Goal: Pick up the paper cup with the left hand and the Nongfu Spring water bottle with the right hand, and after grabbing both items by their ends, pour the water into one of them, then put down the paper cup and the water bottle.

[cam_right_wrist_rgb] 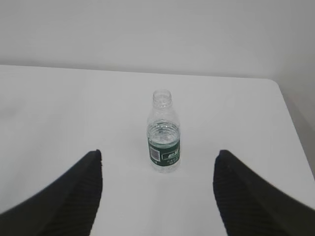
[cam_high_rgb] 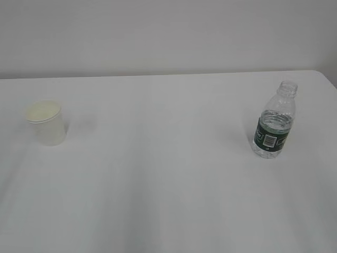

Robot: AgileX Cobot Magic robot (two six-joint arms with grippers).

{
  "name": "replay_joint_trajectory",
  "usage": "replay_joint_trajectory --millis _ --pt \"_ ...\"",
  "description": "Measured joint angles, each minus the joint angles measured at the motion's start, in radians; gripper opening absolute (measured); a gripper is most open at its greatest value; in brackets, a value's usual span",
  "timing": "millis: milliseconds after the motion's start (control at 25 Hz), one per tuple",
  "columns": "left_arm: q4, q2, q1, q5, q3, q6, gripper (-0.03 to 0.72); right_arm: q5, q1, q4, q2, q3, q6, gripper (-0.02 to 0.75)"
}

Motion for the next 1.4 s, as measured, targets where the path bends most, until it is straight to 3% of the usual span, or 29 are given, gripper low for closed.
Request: replay_joint_trajectory --millis 560,840,1400 --pt "0.011 0.039 0.0 -0.148 0.0 0.0 0.503 -0.248 0.0 0.104 0.086 -0.004 -0.029 0.537" --pt "0.064 0.103 -0.014 -0.23 0.0 0.0 0.503 -0.261 0.0 0.104 0.086 -0.004 -0.067 0.537" --pt "0.069 0.176 -0.014 -0.312 0.015 0.0 0.502 -0.277 0.0 0.102 0.094 -0.004 -0.072 0.537"
